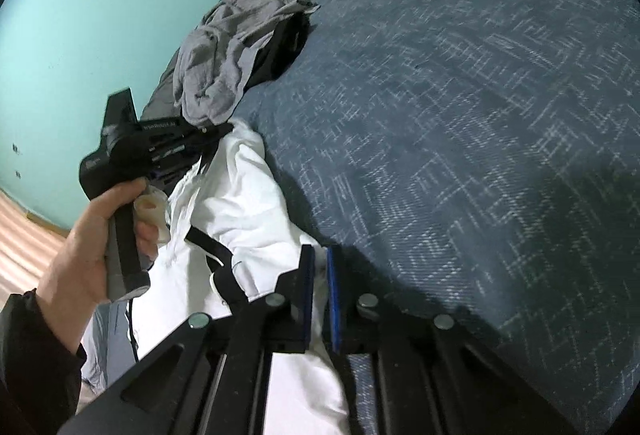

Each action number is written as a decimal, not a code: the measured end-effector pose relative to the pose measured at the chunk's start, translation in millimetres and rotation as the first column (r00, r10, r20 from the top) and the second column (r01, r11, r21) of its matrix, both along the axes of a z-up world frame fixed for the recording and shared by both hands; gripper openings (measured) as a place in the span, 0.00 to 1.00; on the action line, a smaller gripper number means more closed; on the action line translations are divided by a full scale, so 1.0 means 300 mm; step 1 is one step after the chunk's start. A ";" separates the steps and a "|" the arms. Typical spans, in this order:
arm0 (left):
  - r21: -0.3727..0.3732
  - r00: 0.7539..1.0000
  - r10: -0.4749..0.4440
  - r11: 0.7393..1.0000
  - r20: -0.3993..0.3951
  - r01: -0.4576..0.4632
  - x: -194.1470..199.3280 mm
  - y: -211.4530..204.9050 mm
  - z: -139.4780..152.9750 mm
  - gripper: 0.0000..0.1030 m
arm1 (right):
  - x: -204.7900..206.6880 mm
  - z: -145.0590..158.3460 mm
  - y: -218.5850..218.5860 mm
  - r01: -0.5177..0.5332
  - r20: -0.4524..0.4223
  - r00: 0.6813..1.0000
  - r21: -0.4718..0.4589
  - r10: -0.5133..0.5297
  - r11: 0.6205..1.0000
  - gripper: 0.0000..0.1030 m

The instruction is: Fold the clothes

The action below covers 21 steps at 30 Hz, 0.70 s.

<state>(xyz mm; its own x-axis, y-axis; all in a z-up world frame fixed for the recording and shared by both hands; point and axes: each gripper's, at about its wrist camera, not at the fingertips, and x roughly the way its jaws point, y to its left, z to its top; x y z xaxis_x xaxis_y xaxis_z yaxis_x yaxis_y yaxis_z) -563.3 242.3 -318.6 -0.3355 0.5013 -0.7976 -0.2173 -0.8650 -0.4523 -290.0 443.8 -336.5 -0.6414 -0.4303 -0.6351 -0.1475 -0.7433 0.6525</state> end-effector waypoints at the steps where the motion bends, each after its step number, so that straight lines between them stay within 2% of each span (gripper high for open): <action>1: 0.012 1.000 0.015 1.000 0.005 -0.015 -0.004 -0.007 -0.004 0.02 | 0.002 0.001 0.005 0.010 -0.003 1.000 0.002 -0.010 1.000 0.05; 2: 0.027 0.999 0.028 0.999 0.017 -0.028 -0.010 -0.012 -0.014 0.02 | 0.004 0.000 0.010 0.017 -0.002 1.000 -0.003 -0.017 1.000 0.05; 8: 0.013 0.999 0.050 0.999 0.011 -0.050 -0.018 -0.017 -0.030 0.02 | 0.026 0.001 0.013 0.032 -0.002 0.999 -0.005 -0.032 0.999 0.05; 11: 0.049 0.999 0.011 0.999 0.033 -0.012 -0.014 0.003 -0.042 0.02 | 0.030 -0.009 0.021 0.038 0.008 0.999 -0.029 -0.038 0.999 0.05; 13: 0.020 1.000 -0.008 1.000 0.002 0.008 -0.001 0.015 -0.025 0.03 | 0.027 -0.007 0.024 0.041 0.005 0.999 -0.040 -0.041 0.998 0.05; 15: 0.002 1.000 -0.001 1.000 -0.005 0.001 0.007 0.009 -0.013 0.08 | 0.024 -0.006 0.022 0.039 0.004 0.999 -0.047 -0.039 0.998 0.05; 17: -0.002 1.000 0.003 1.000 -0.011 -0.003 0.026 -0.014 0.010 0.25 | 0.022 -0.013 0.027 0.042 0.011 0.999 -0.066 -0.042 0.997 0.05; 21: -0.016 0.998 -0.056 0.998 -0.020 0.056 0.099 -0.047 0.042 0.30 | 0.020 -0.014 0.031 0.047 0.014 0.999 -0.088 -0.046 0.995 0.05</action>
<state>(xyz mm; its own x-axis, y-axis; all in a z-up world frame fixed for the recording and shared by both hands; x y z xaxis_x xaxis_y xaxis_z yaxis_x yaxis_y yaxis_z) -533.5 228.2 -305.9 -0.3232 0.5072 -0.7989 -0.2748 -0.8581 -0.4337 -284.1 453.2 -340.6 -0.6543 -0.4550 -0.6040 -0.1886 -0.6753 0.7131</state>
